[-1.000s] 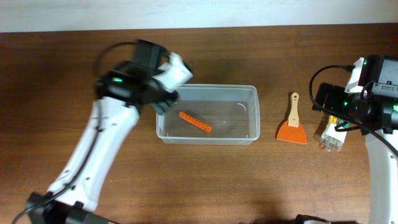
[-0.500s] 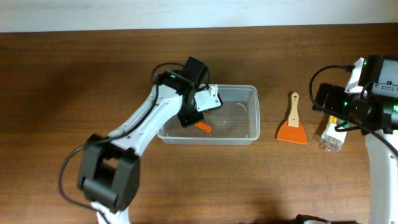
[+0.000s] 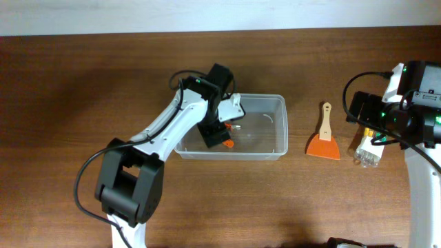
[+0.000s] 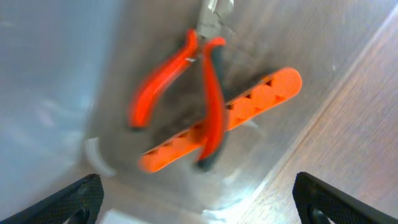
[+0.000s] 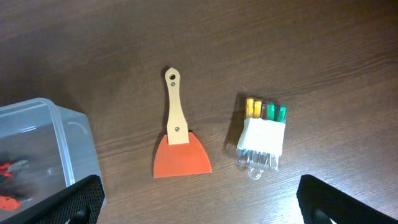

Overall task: Pack container
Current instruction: 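Carry the pliers into the container and open the left gripper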

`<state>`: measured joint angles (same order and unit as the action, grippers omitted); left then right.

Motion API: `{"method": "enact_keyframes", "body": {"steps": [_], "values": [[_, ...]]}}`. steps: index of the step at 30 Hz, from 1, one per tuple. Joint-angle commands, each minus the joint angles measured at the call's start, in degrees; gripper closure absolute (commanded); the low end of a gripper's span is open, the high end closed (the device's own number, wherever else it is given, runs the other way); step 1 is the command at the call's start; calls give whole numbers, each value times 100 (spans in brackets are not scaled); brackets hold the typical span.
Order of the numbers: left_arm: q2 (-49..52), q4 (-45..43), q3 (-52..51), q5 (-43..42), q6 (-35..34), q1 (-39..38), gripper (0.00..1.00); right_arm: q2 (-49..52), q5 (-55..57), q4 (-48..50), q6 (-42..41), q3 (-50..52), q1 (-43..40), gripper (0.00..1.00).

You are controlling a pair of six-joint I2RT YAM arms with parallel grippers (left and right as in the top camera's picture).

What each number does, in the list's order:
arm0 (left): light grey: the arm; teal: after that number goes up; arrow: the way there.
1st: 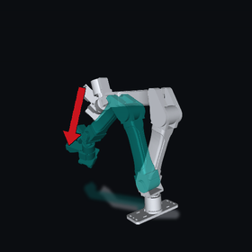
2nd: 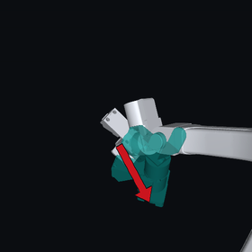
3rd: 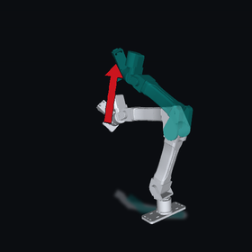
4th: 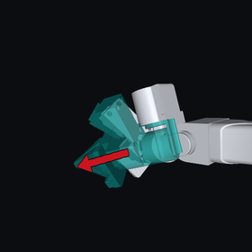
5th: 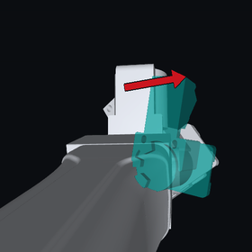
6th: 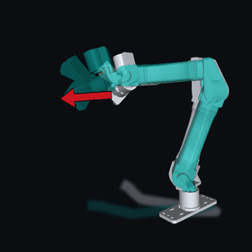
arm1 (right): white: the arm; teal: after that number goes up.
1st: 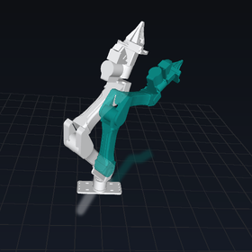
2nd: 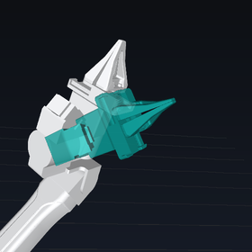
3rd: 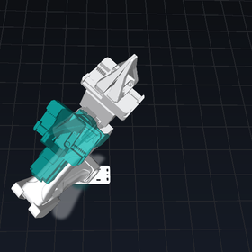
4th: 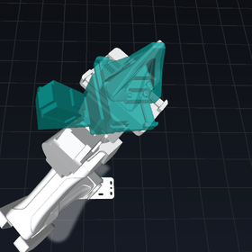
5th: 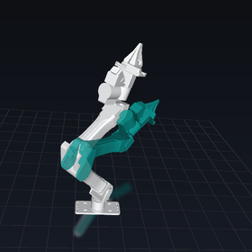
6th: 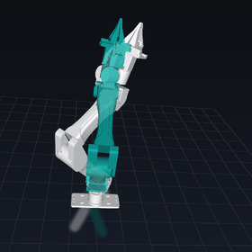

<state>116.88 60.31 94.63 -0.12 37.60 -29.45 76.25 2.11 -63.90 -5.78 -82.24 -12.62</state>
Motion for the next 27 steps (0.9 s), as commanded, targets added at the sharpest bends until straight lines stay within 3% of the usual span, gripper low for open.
{"method": "enact_keyframes", "body": {"steps": [1, 6, 13, 19, 27], "values": [[-629, 345, 824, 184, -466, 98, 1, -2, -13, 0, 85, -87, -15, 1], [-1322, 546, 1246, 669, -1353, 656, 1, 0, -282, -376, 85, -627, 17, 1], [-1952, 734, 1244, 599, -2874, 2378, 1, 44, -337, -734, 96, -1915, 496, 1], [-1939, 907, 1222, -304, -2944, 3508, 1, 887, -339, -614, 76, -1930, 767, 1], [-1939, 898, 1220, -332, -2940, 4048, 1, 2649, -341, -415, -389, -1930, 774, 1]]}}
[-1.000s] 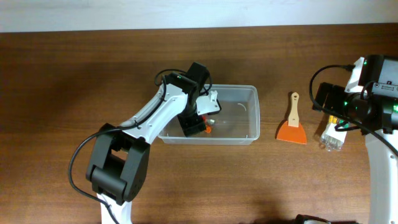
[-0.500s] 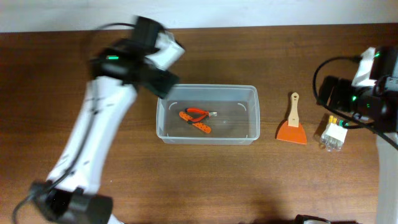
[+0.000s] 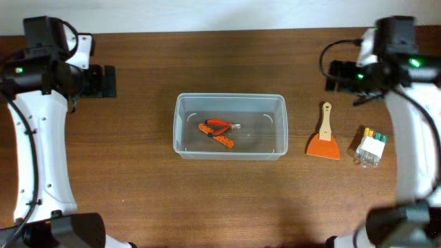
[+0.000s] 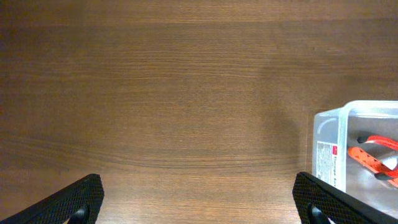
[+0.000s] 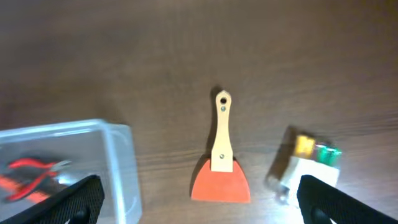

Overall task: Pack container
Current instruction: 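Carry the pliers into the container and open the left gripper, then lower the right gripper onto the scraper's wooden handle and close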

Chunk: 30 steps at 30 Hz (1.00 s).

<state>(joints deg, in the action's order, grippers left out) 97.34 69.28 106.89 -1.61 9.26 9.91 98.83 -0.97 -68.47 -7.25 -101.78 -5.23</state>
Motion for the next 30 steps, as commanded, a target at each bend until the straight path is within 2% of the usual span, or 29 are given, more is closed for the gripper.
{"method": "enact_keyframes", "body": {"steps": [1, 5, 21, 30], "values": [[15, 4, -9, -184, -105, 129, 1, 522, -28, 70, -251, 24, 35, 1], [15, 2, -13, -164, -103, 140, 1, 1161, -31, 63, -278, 26, 31, 1], [15, -114, -13, -162, -85, 140, 1, 2369, -254, 26, -402, 70, -271, 1], [15, -131, -13, -164, -83, 140, 1, 2542, -315, 343, -378, 577, -315, 1]]}}
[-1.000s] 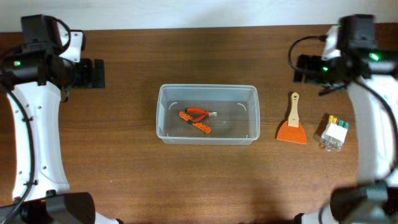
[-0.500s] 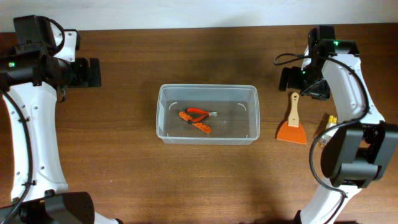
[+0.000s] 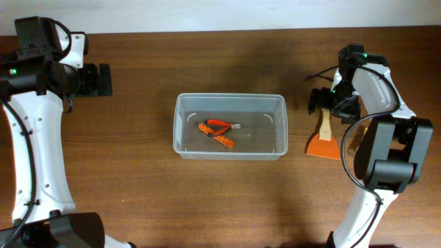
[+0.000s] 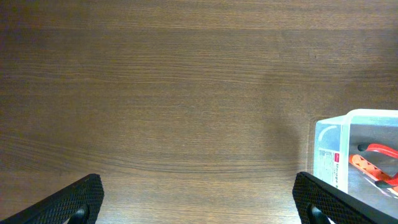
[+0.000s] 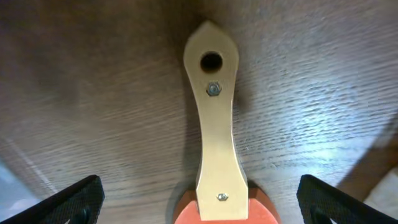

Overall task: Pack container
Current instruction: 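Lower the right gripper onto the scraper's wooden handle and close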

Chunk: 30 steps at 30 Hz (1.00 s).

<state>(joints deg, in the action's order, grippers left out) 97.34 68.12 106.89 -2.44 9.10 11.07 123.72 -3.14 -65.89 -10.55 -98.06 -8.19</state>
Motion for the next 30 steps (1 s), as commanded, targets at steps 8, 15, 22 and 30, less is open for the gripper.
{"method": "enact_keyframes", "body": {"steps": [8, 15, 22, 30], "values": [[15, -11, -13, -81, -68, 24, 1, 52, -90, 732, 256, 1047, -20, 1], [15, 9, -13, -83, -68, 24, 1, 52, 153, 905, 745, 1047, -24, 1], [15, 52, -13, -81, -68, 24, 1, 52, 144, 988, 883, 1047, -24, 3], [15, 50, -13, -83, -68, 24, 1, 52, 142, 981, 881, 1047, -24, 31]]}}
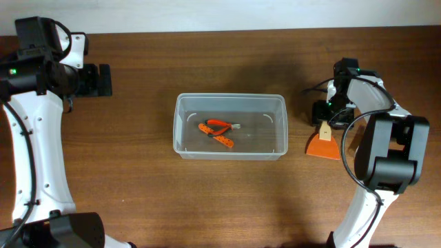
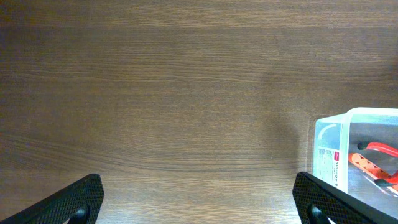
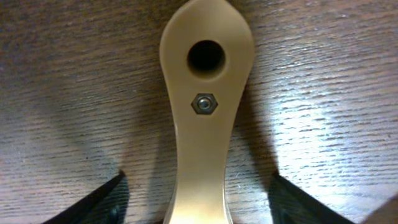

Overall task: Pack container
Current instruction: 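Lower the right gripper onto the scraper's wooden handle and close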

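A clear plastic container stands mid-table with orange pliers and an orange strip inside. To its right lies a scraper with an orange blade and a wooden handle. My right gripper is low over that handle, open. Its fingertips straddle the handle, with bare table showing on both sides. My left gripper hangs open over bare table at the far left, and the container's corner shows at its right.
The right arm covers the table to the right of the scraper. Dark wooden table lies all around the container. A pale wall strip runs along the back edge.
My right gripper has come down closer to the scraper's handle. Its fingers now stand nearer to the handle's sides. The left arm has not moved.
My left gripper was open inside the container above the pliers and strip, with the right one high over the scraper. Then both arms stood back at the table's far corners. Then the right gripper was over the scraper's handle, and now it straddles it.
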`<state>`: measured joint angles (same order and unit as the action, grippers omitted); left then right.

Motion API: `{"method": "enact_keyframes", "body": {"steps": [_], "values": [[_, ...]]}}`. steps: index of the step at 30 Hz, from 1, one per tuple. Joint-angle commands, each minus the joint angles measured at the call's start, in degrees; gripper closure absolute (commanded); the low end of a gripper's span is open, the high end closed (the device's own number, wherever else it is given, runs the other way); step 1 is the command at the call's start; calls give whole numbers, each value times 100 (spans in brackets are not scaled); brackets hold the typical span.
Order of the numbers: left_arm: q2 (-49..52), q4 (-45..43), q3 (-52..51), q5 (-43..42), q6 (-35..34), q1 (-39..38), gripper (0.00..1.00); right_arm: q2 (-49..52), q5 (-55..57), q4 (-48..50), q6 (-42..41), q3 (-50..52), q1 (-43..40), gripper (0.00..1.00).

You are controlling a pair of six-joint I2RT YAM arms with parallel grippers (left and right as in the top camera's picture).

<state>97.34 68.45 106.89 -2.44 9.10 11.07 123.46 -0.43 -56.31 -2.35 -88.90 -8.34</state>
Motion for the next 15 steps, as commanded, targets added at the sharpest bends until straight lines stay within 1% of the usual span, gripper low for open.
{"method": "enact_keyframes", "body": {"steps": [1, 2, 4, 5, 7, 9, 12, 15], "values": [[15, 15, -13, -83, -68, 24, 1, 79, -129, 24, 61, 131, -9, 35], [15, 17, -13, -83, -68, 24, 1, 79, -129, 24, 61, 131, -9, 39], [15, 17, -13, -83, -68, 24, 1, 79, -129, 22, 61, 131, -9, 52], [15, 17, -13, -83, -68, 24, 1, 79, -131, 22, 61, 131, -9, 56], [15, 17, -13, -83, -68, 24, 1, 79, -131, 22, 61, 131, -9, 59], [15, 17, -13, -83, -68, 24, 1, 79, -131, 22, 61, 131, -9, 64], [15, 15, -13, -83, -68, 24, 1, 79, -129, 24, 61, 131, -9, 67], [15, 15, -13, -83, -68, 24, 1, 79, -131, 24, 61, 131, -9, 74]]}}
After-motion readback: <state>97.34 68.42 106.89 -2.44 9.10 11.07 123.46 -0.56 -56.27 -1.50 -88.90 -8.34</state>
